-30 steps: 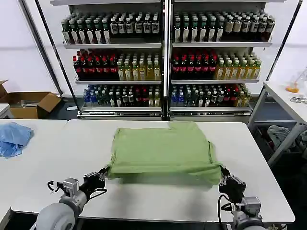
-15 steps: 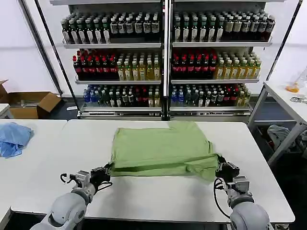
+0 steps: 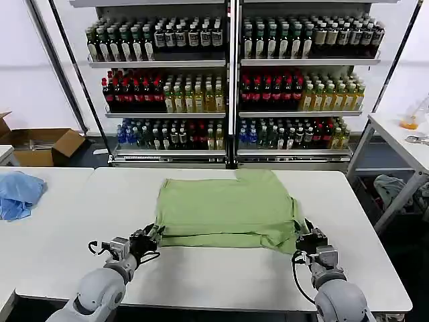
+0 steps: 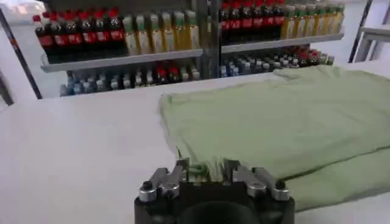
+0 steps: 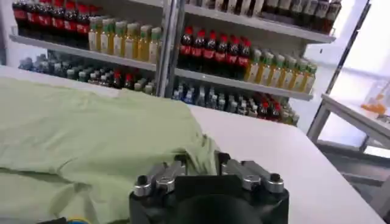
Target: Fold and organize the clothes.
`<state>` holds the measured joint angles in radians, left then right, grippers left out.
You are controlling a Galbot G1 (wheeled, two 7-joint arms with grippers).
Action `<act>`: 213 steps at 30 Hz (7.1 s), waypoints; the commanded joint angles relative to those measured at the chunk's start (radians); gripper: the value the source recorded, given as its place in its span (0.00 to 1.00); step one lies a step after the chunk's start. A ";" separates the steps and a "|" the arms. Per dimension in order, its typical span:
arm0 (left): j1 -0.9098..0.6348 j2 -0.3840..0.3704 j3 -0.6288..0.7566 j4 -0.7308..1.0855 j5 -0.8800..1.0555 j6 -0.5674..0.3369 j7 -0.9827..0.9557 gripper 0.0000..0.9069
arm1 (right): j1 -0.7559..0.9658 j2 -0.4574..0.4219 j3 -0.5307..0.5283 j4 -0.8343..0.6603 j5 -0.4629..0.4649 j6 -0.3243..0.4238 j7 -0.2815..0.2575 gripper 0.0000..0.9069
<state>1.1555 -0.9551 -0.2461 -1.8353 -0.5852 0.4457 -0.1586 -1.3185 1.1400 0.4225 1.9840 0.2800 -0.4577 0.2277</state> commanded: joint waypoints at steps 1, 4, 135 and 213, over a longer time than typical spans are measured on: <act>0.048 -0.004 -0.032 0.000 0.002 -0.007 -0.001 1.00 | -0.090 0.009 0.034 0.048 0.009 -0.004 -0.001 1.00; 0.043 -0.012 -0.032 0.015 -0.007 -0.007 -0.004 1.00 | -0.127 0.024 0.046 0.050 0.029 -0.003 0.007 1.00; -0.536 -0.051 0.329 0.449 -0.212 0.068 -0.105 1.00 | 0.816 0.104 -0.359 -0.803 0.399 -0.120 0.084 1.00; -0.008 0.156 -0.027 -0.042 -0.443 0.035 -0.022 0.02 | 0.025 -0.072 -0.001 0.130 0.385 -0.099 0.089 0.00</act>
<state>0.9950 -0.8203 -0.2145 -1.7945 -1.0503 0.4785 -0.1882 -1.0773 1.0813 0.3263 1.9391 0.6686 -0.5533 0.3124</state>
